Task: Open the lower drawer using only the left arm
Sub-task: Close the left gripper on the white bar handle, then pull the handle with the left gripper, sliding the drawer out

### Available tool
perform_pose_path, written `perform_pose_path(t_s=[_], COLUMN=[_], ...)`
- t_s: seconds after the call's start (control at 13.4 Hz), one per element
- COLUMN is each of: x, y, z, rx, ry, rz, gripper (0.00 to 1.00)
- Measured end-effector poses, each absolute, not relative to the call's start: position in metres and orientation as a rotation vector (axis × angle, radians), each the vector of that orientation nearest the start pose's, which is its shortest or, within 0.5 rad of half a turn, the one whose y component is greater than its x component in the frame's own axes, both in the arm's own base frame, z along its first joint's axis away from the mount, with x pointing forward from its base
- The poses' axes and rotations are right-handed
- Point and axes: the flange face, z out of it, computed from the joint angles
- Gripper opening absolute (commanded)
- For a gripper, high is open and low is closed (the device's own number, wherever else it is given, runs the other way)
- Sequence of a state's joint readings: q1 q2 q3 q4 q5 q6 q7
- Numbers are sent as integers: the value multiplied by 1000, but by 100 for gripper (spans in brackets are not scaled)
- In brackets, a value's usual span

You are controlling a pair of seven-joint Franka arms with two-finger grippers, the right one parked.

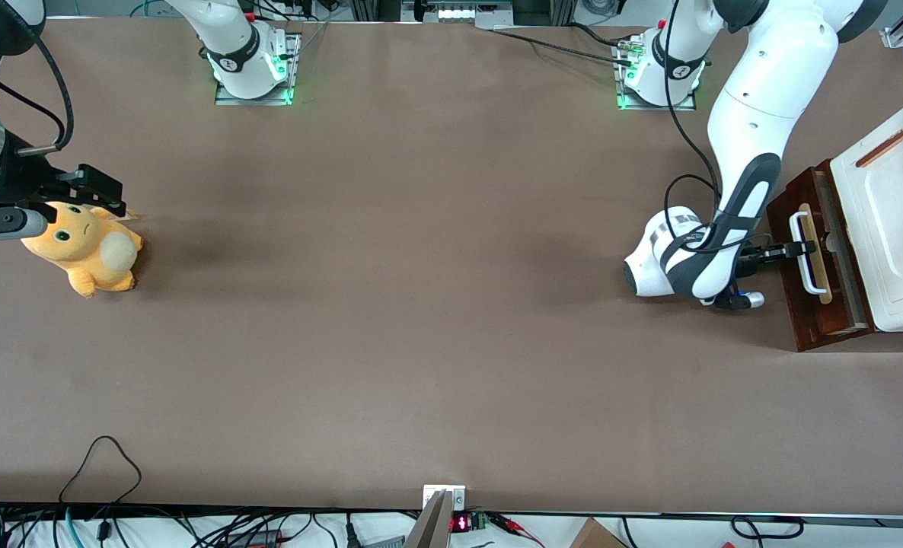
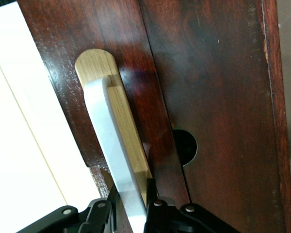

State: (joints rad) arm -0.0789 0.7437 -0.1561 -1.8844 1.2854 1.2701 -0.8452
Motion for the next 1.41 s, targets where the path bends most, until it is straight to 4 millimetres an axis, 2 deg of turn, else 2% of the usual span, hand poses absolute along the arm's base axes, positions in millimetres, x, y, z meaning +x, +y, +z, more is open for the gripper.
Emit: perform_pose_path(t_s=[1.41], x=[536], y=[-27], z=[143], rx=[-1555], ry=[66], rz=[338], gripper=[23])
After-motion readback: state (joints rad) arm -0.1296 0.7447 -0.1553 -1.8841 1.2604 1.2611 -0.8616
